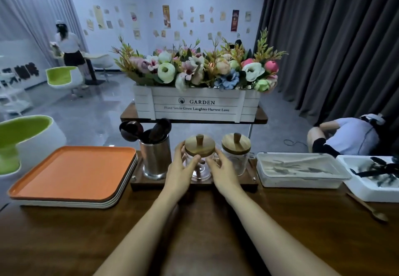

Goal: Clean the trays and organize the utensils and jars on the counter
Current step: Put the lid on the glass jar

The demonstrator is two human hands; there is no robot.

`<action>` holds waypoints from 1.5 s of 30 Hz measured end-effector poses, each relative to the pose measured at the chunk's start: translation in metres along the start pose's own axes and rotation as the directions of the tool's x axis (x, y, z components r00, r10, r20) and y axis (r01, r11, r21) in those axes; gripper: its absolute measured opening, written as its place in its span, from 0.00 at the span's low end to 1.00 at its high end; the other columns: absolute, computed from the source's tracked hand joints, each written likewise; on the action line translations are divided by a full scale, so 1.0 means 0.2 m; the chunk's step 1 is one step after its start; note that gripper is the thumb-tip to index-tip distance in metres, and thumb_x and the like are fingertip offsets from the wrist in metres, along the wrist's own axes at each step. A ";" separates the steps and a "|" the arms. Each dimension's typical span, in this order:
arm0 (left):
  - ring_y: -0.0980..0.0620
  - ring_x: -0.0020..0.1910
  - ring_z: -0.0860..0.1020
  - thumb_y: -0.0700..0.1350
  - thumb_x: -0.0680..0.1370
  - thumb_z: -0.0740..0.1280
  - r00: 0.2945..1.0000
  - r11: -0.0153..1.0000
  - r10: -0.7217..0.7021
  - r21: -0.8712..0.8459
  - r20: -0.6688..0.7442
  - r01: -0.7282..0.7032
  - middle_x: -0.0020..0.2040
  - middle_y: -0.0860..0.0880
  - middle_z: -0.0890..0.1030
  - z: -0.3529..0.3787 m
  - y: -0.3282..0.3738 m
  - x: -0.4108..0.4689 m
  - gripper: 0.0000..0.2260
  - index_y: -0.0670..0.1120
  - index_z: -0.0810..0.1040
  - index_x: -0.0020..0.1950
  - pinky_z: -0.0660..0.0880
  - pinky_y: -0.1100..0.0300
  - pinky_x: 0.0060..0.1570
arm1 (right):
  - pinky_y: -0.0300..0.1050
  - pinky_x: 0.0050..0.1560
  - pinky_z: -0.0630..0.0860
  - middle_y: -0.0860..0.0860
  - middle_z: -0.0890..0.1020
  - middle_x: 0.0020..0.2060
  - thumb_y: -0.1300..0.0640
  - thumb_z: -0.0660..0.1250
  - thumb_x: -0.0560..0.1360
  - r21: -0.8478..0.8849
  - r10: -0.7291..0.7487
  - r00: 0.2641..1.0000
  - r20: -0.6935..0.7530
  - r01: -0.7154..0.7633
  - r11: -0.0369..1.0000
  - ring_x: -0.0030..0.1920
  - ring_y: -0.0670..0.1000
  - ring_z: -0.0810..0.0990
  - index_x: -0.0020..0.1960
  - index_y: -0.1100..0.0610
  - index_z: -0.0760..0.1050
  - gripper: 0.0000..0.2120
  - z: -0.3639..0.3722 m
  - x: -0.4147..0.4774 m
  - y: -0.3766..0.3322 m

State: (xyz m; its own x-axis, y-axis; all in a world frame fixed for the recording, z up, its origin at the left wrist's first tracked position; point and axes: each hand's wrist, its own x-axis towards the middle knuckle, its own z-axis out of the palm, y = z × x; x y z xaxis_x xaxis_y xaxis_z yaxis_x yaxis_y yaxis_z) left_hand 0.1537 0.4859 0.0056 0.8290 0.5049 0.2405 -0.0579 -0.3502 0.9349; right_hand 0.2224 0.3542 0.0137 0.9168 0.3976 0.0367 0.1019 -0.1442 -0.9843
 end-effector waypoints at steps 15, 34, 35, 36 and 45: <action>0.60 0.63 0.78 0.53 0.82 0.67 0.957 0.986 0.057 0.167 -0.285 -0.009 0.66 0.59 0.79 0.04 0.04 -0.26 0.19 0.59 0.70 0.72 0.77 0.49 0.64 | 0.45 0.59 0.80 0.62 0.82 0.59 0.64 0.63 0.82 0.162 0.002 0.998 0.066 -0.013 0.987 0.60 0.51 0.82 0.68 0.49 0.75 0.17 -0.19 -0.22 -0.06; 0.52 0.83 0.44 0.55 0.82 0.65 0.999 0.995 0.006 -0.097 0.038 -0.002 0.84 0.49 0.44 0.68 0.26 0.01 0.40 0.55 0.40 0.83 0.49 0.49 0.81 | 0.38 0.63 0.67 0.50 0.68 0.75 0.56 0.61 0.84 0.111 0.137 0.989 -0.063 -0.130 0.985 0.74 0.48 0.67 0.82 0.50 0.48 0.32 -0.48 -0.10 -0.04; 0.52 0.83 0.47 0.56 0.80 0.66 0.999 0.994 -0.017 -0.108 0.037 0.021 0.84 0.50 0.47 0.69 0.26 0.01 0.41 0.55 0.41 0.84 0.52 0.49 0.81 | 0.38 0.63 0.67 0.49 0.68 0.76 0.55 0.60 0.84 0.107 0.143 0.988 -0.050 -0.137 0.985 0.74 0.48 0.68 0.82 0.49 0.47 0.32 -0.47 -0.09 -0.03; 0.52 0.82 0.51 0.56 0.80 0.65 0.998 0.993 -0.033 -0.109 0.048 0.038 0.84 0.50 0.50 0.69 0.26 0.01 0.41 0.55 0.41 0.84 0.55 0.51 0.80 | 0.36 0.61 0.69 0.49 0.68 0.76 0.55 0.60 0.84 0.102 0.138 0.990 -0.037 -0.134 0.986 0.73 0.47 0.69 0.82 0.48 0.47 0.32 -0.47 -0.09 -0.02; 0.53 0.79 0.61 0.46 0.86 0.58 0.999 0.995 0.030 0.096 0.020 -0.032 0.82 0.53 0.60 0.67 0.40 -0.30 0.30 0.54 0.47 0.84 0.60 0.62 0.71 | 0.44 0.62 0.78 0.52 0.82 0.63 0.64 0.63 0.81 0.214 0.084 0.995 0.050 -0.093 0.972 0.62 0.47 0.81 0.70 0.48 0.72 0.20 -0.59 -0.27 0.02</action>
State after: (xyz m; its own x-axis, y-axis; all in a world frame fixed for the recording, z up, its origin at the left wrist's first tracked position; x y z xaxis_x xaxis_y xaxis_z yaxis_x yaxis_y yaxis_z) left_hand 0.1738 0.3222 0.0301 0.8378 0.4781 0.2635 -0.0307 -0.4406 0.8972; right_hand 0.2185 0.2245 0.0283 0.9015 0.4293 -0.0545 -0.0684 0.0169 -0.9975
